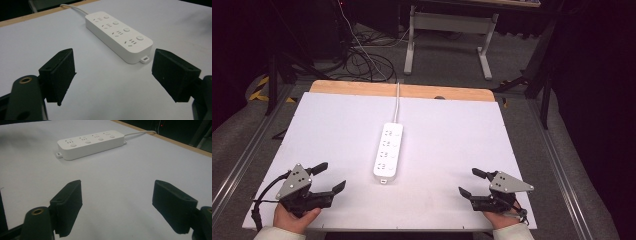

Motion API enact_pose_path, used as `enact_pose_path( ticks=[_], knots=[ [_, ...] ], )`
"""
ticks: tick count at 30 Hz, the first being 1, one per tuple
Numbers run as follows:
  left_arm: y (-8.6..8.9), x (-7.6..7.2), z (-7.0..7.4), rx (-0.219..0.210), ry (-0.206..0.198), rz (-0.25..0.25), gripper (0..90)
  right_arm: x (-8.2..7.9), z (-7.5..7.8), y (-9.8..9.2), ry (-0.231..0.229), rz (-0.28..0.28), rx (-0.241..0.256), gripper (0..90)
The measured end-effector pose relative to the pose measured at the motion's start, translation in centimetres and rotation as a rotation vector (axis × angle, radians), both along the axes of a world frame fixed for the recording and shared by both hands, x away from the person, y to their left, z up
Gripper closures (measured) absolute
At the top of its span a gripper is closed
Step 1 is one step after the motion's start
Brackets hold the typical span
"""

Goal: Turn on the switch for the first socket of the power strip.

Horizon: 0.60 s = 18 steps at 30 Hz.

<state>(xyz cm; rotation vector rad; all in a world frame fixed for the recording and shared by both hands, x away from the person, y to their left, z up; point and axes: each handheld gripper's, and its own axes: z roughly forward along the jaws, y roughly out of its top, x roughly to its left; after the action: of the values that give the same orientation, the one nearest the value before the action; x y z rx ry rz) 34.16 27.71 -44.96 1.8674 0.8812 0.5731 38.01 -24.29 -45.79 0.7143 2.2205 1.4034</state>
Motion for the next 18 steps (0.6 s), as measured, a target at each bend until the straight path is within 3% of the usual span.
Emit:
enact_pose_path(
  ticks=[9,13,18],
  knots=[
    [-0.21,-0.06,0.13,0.021,-0.002,0.005,19.2,-0.05,-0.03,0.07,-0.011,0.010,-0.007,24.4],
    [-0.23,-0.23,0.45,0.040,0.006,-0.041,19.8,-0.05,0.00,0.03,-0.008,0.011,-0.004,24.5],
    [-0.19,-0.33,0.70,0.034,0.013,-0.045,24.1,-0.11,0.00,0.08,-0.011,0.016,-0.003,24.5]
  ],
)
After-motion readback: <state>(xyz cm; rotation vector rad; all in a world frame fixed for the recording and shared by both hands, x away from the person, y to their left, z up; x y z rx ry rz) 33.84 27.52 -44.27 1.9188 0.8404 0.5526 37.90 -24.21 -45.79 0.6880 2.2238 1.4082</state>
